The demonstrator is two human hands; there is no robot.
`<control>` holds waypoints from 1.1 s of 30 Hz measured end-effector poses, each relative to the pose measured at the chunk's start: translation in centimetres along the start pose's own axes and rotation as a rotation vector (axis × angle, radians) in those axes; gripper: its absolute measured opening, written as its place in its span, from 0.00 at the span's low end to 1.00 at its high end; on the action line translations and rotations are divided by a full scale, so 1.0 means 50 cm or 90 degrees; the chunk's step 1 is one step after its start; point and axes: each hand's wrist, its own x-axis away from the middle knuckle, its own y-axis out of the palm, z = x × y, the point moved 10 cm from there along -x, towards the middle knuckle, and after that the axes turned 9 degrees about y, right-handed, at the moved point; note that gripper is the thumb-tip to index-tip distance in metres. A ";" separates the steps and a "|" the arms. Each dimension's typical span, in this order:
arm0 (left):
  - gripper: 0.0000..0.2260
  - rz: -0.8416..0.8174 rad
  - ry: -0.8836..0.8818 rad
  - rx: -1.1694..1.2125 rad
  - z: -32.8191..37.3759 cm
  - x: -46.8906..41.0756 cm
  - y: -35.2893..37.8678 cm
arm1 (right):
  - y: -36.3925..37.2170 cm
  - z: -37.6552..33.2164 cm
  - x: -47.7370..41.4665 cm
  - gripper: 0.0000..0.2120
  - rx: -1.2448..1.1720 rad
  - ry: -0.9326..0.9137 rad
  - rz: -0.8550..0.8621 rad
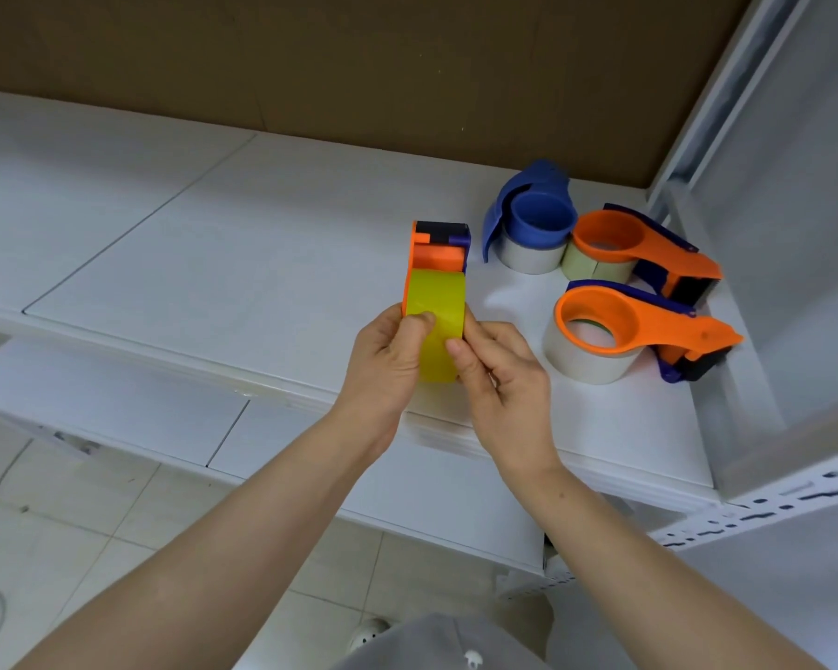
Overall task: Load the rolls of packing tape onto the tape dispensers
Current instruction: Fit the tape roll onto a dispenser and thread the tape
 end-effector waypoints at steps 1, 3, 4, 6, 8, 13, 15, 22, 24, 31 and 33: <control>0.11 0.003 0.000 -0.001 -0.001 -0.001 0.000 | 0.000 0.000 0.000 0.19 0.000 -0.004 0.000; 0.11 0.011 -0.001 -0.001 -0.002 -0.001 -0.001 | 0.000 -0.001 0.000 0.19 0.001 -0.010 0.001; 0.11 0.013 -0.002 -0.001 -0.003 -0.001 -0.001 | 0.000 -0.002 0.000 0.18 0.001 -0.013 0.003; 0.11 0.017 -0.004 0.005 -0.005 -0.001 -0.002 | 0.001 -0.003 0.000 0.18 0.001 -0.020 0.007; 0.11 0.023 -0.004 0.009 -0.005 -0.001 -0.003 | 0.002 -0.003 0.000 0.18 0.000 -0.019 0.007; 0.10 0.047 -0.004 0.008 -0.008 -0.002 -0.004 | 0.003 -0.004 0.000 0.18 -0.002 -0.021 0.003; 0.09 0.061 -0.005 0.007 -0.010 -0.003 -0.007 | 0.003 -0.004 -0.001 0.18 0.006 -0.025 0.005; 0.10 0.068 0.001 0.019 -0.014 -0.006 -0.006 | 0.007 -0.010 -0.007 0.18 0.019 -0.008 -0.012; 0.10 0.067 0.006 0.030 -0.011 -0.007 -0.004 | 0.005 -0.015 -0.018 0.18 0.043 0.011 -0.029; 0.09 0.059 0.034 0.014 -0.004 -0.012 -0.006 | -0.016 -0.068 -0.064 0.16 0.224 -0.023 -0.023; 0.10 0.055 0.037 0.021 -0.002 -0.011 -0.006 | -0.009 -0.089 -0.073 0.14 0.274 -0.041 -0.049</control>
